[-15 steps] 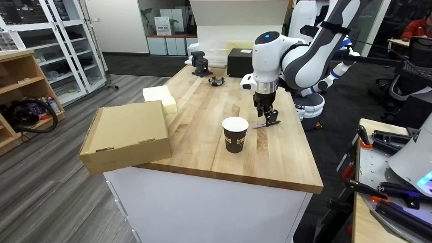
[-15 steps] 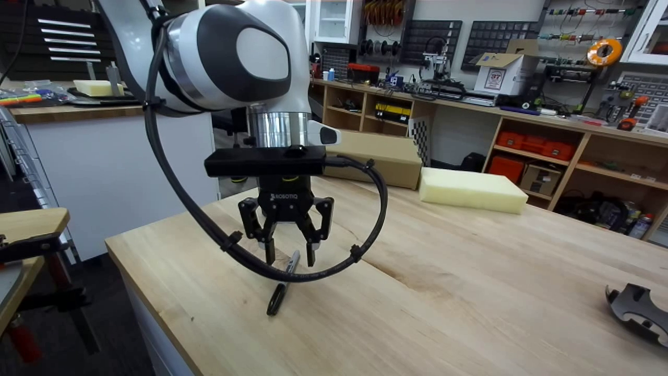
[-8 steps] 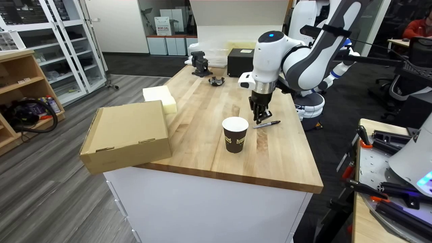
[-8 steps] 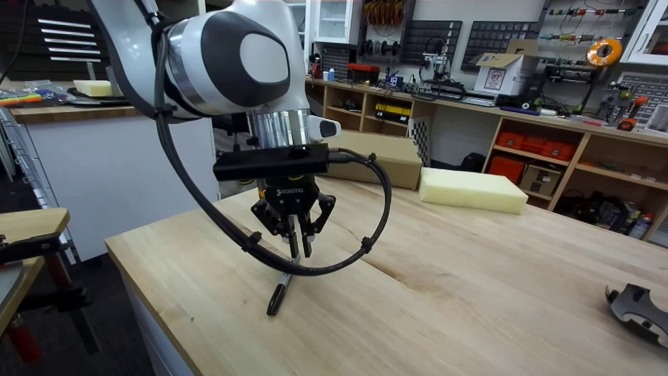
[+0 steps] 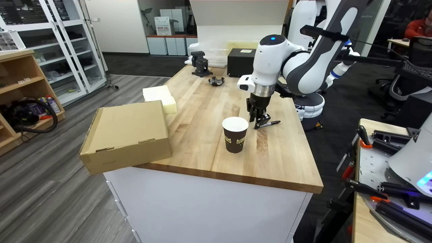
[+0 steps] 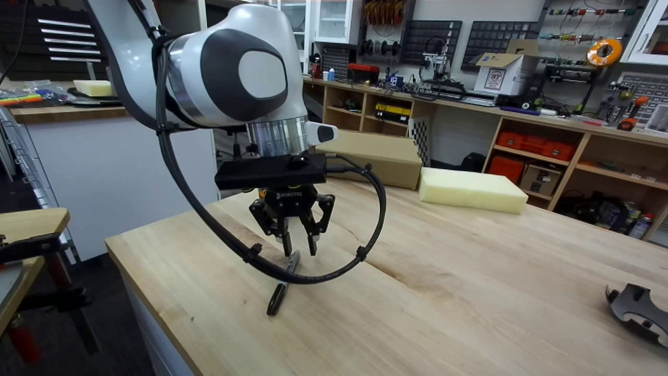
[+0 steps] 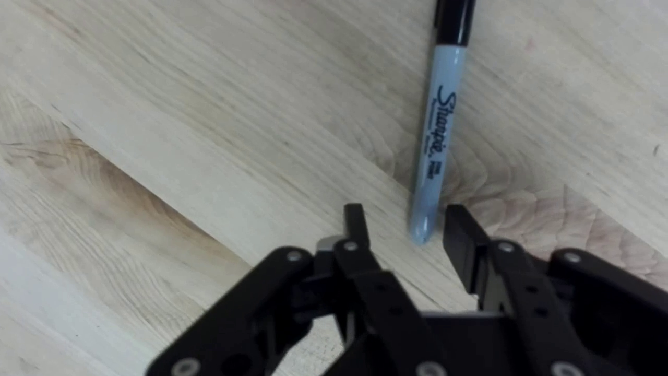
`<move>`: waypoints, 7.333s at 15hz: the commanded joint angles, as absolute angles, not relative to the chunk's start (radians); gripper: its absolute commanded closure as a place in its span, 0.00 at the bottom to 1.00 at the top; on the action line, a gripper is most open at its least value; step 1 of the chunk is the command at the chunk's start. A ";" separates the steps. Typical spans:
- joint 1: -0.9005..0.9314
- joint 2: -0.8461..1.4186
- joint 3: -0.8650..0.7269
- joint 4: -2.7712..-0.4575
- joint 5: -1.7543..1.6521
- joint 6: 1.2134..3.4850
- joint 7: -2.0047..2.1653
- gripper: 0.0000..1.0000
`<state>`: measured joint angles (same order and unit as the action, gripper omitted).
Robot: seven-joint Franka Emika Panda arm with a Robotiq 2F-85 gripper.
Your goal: Put the pen in the cup
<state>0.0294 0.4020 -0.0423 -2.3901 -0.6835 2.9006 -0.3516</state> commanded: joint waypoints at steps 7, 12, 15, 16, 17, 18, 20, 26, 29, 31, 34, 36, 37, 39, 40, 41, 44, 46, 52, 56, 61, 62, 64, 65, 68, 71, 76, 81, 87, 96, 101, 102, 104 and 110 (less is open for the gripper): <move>0.022 0.414 -0.037 -2.391 -0.675 2.910 -0.348 0.96; 0.015 0.409 -0.023 -2.393 -0.657 2.899 -0.368 0.94; 0.019 0.394 -0.009 -2.396 -0.645 2.882 -0.379 0.94; 0.020 0.387 -0.002 -2.398 -0.643 2.876 -0.385 0.94; 0.014 0.379 0.017 -2.401 -0.626 2.859 -0.398 0.94; 0.009 0.373 0.033 -2.403 -0.608 2.844 -0.412 0.94; -0.010 0.359 0.080 -2.406 -0.535 2.787 -0.465 0.94; -0.006 0.267 0.116 -2.385 -0.376 2.525 -0.584 0.94; 0.004 0.221 0.102 -2.375 -0.375 2.452 -0.607 0.94; 0.009 0.194 0.098 -2.370 -0.381 2.429 -0.617 0.94; 0.021 0.161 0.098 -2.364 -0.396 2.430 -0.626 0.94; 0.029 0.151 0.101 -2.349 -0.399 2.433 -0.645 0.94; 0.035 0.146 0.104 -2.343 -0.402 2.432 -0.652 0.94; 0.045 0.141 0.105 -2.329 -0.412 2.441 -0.662 0.94; 0.048 0.139 0.107 -2.323 -0.416 2.449 -0.669 0.94; 0.053 0.137 0.107 -2.317 -0.420 2.456 -0.675 0.94; 0.065 0.147 0.117 -2.286 -0.407 2.466 -0.703 0.94; 0.070 0.156 0.124 -2.268 -0.397 2.471 -0.725 0.93; 0.069 0.200 0.159 -2.233 -0.325 2.507 -0.870 0.93; 0.066 0.235 0.188 -2.211 -0.242 2.534 -0.999 0.94; 0.087 0.272 0.190 -2.166 -0.251 2.469 -1.002 0.94; 0.091 0.278 0.192 -2.160 -0.250 2.460 -0.998 0.94; 0.094 0.290 0.200 -2.146 -0.239 2.450 -1.003 0.93; 0.098 0.296 0.201 -2.140 -0.240 2.449 -0.999 0.93; 0.108 0.315 0.210 -2.116 -0.244 2.447 -0.996 0.93; 0.118 0.333 0.216 -2.088 -0.244 2.434 -0.996 0.94; 0.122 0.353 0.228 -2.047 -0.236 2.400 -1.009 0.93; 0.139 0.352 0.234 -2.026 -0.244 2.376 -0.985 0.93; 0.168 0.357 0.248 -1.996 -0.241 2.317 -0.976 0.93; 0.204 0.315 0.253 -2.036 -0.270 2.431 -0.934 0.93; 0.182 0.247 0.249 -2.137 -0.264 2.636 -0.910 0.93; 0.171 0.230 0.251 -2.163 -0.248 2.678 -0.911 0.93; 0.139 0.195 0.265 -2.218 -0.197 2.758 -0.931 0.93; 0.008 0.119 0.389 -2.349 0.170 2.918 -1.162 0.93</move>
